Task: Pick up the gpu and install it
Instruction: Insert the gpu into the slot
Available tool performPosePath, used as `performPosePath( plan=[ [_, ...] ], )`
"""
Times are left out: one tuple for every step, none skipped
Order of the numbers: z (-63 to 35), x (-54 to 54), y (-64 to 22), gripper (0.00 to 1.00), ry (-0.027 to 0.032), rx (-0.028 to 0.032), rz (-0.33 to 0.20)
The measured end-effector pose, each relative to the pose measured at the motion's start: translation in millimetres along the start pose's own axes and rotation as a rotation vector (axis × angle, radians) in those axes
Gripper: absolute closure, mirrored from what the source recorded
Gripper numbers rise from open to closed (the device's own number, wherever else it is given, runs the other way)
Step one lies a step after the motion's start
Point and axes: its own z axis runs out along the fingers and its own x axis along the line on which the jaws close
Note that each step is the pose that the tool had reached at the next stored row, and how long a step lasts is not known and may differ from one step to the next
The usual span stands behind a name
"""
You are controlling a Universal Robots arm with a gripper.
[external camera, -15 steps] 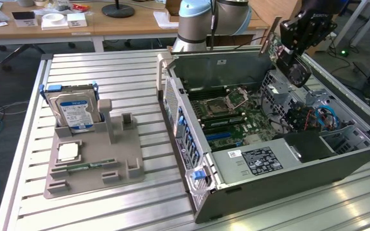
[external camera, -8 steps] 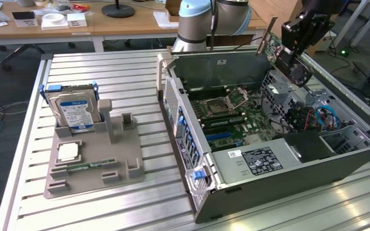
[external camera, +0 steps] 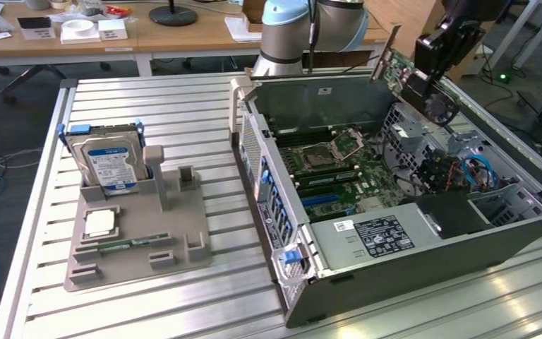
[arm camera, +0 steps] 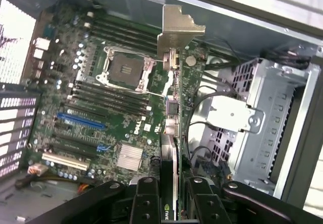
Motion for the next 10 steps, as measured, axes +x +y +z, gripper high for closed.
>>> performPosePath(
  plan=[
    [0.0, 0.0, 0.0, 0.74, 0.0007, -0.0004, -0.016],
    [0.0, 0.0, 0.0, 0.74, 0.0014, -0.0008, -0.032],
    [0.1, 0.0, 0.0, 0.74, 0.0021, -0.0012, -0.048],
    [0.1, 0.0, 0.0, 0.74, 0.0028, -0.0016, -0.064],
    [0.1, 0.0, 0.0, 0.74, 0.0035, -0.0020, -0.079],
    [0.1, 0.0, 0.0, 0.74, 0.0042, -0.0023, -0.095],
    [0.1, 0.0, 0.0, 0.74, 0.0050, -0.0027, -0.113],
    [0.2, 0.0, 0.0, 0.74, 0.0057, -0.0031, -0.128],
    [0.2, 0.0, 0.0, 0.74, 0.0063, -0.0035, -0.144],
    [0.2, 0.0, 0.0, 0.74, 0.0070, -0.0039, -0.160]
  ],
)
